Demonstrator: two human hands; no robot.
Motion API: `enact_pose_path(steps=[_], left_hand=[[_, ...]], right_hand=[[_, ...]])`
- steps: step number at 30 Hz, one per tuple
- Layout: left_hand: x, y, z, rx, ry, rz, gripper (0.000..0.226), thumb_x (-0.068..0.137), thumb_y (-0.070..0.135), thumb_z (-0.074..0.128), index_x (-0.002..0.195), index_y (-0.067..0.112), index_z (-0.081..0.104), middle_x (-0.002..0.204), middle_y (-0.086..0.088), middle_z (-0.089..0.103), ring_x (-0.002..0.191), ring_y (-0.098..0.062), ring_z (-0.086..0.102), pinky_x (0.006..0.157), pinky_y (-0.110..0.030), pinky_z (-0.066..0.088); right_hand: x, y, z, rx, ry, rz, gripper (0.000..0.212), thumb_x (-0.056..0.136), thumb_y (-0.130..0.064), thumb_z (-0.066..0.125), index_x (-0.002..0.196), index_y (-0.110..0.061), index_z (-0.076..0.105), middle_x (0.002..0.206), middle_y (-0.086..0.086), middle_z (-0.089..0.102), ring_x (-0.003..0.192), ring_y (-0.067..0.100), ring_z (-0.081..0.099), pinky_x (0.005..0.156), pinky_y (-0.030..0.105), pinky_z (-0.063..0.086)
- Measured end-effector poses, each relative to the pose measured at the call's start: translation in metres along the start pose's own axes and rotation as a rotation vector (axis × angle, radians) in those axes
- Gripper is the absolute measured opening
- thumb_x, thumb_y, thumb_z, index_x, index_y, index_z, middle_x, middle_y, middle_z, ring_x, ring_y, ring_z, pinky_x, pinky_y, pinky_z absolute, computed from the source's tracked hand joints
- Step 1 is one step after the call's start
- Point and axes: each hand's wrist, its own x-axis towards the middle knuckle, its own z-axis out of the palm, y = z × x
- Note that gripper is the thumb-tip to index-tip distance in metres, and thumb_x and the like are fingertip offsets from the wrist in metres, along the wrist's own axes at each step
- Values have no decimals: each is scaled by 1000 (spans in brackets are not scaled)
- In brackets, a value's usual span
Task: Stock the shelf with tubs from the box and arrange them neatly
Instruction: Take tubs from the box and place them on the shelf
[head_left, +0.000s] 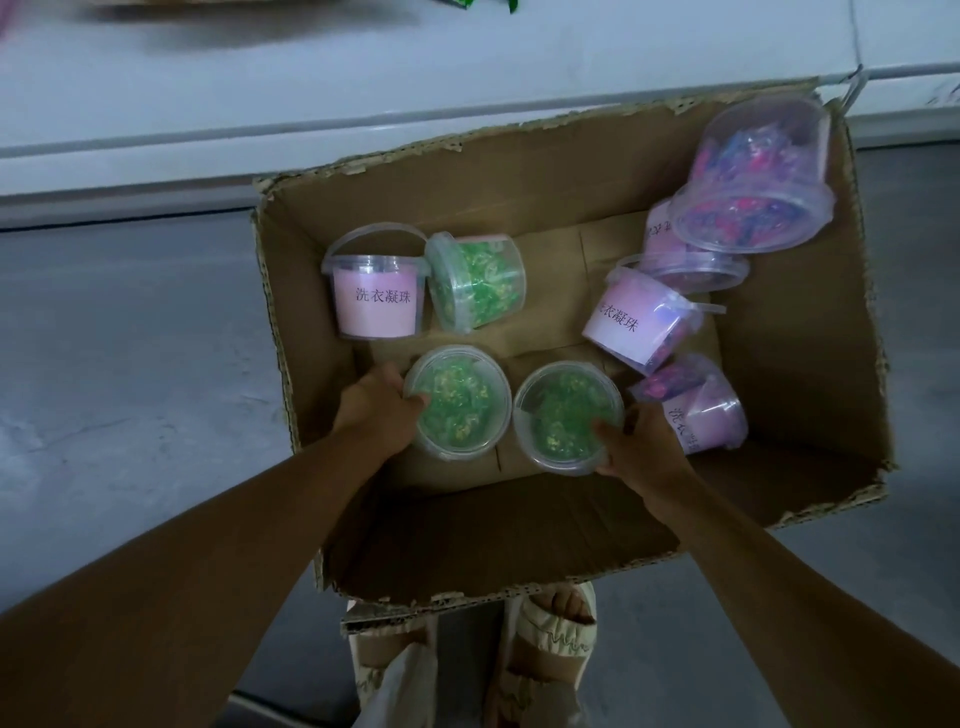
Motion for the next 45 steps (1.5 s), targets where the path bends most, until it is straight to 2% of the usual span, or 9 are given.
enact_pose_path(steps=[5,10,15,21,25,30,36,41,45], left_hand=[[-36,24,-26,20,55,34,38,90,27,59,117,2,51,115,-20,59,106,-37,59,89,-44,50],[-81,54,-75,74,118,101,39,91,29,57,118,2,52,118,-18,60,106,-35,58,88,-39,49],[-139,87,-139,-66,136,139,26,89,31,58,100,8,59,102,-13,66,97,-33,63,82,-38,53],[-227,133,-228,-358,194,198,27,86,23,64,71,20,41,103,-23,64,94,-43,63,82,-52,53],[-289,168,-290,-442,227,249,23,85,24,65,75,15,46,84,-19,65,84,-38,66,78,-46,55],[-372,207,-363,-508,227,361,24,80,27,68,73,18,47,83,-13,61,80,-37,66,79,-51,54],[-462,242,-439,-645,204,426,25,87,17,63,71,12,44,66,-10,55,49,-23,56,46,-28,49],[-531,273,-499,-665,185,531,22,90,18,59,74,12,45,66,-12,57,54,-22,57,45,-26,47],[-583,300,-545,-652,196,646,18,90,15,58,76,8,49,57,-11,56,47,-20,58,40,-23,45]], right_hand=[[-34,-34,-27,17,58,-43,40,79,-32,70,98,-2,51,95,16,64,89,32,64,77,52,55],[-89,-91,-69,82,52,-94,36,69,-38,74,79,-12,52,85,18,64,81,36,65,72,52,55],[-172,-168,-122,134,126,-234,20,82,-13,68,72,-8,51,67,5,53,56,8,54,45,15,42],[-261,-236,-183,298,199,-290,24,63,-35,74,60,-23,53,59,-1,53,68,26,56,68,45,51],[-324,-287,-225,428,238,-350,32,81,-8,67,63,-14,42,54,4,46,51,16,49,55,34,50],[-407,-347,-279,556,263,-431,29,84,-3,62,66,-12,40,51,8,41,35,8,43,35,18,42],[-507,-409,-335,625,292,-528,28,86,-5,61,67,-11,41,50,8,40,47,18,42,43,25,46],[-587,-456,-373,700,320,-613,21,86,-12,62,72,-10,47,40,2,46,44,20,45,52,33,43],[-647,-492,-401,772,329,-665,13,88,-12,61,82,-5,52,52,10,44,51,23,46,59,37,49]])
